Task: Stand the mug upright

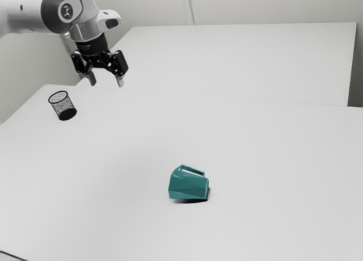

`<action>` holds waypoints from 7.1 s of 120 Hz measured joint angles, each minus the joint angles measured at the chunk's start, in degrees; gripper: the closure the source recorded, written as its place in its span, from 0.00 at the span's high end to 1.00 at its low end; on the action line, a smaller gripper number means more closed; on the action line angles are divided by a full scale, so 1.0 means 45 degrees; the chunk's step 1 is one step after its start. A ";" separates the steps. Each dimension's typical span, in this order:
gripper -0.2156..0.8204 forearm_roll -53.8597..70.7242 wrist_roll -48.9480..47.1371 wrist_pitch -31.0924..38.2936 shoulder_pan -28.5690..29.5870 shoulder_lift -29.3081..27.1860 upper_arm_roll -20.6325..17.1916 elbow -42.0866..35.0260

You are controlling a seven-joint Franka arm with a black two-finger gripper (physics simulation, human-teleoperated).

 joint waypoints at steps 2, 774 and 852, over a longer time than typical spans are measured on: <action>0.77 0.0001 0.0000 0.0001 -0.0021 -0.0002 0.0000 0.0000; 0.03 0.0400 0.4333 0.6826 -0.0565 -0.2041 -0.0738 -0.8611; 0.04 0.0959 0.1612 0.8348 -0.0601 -0.0717 -0.0744 -0.9063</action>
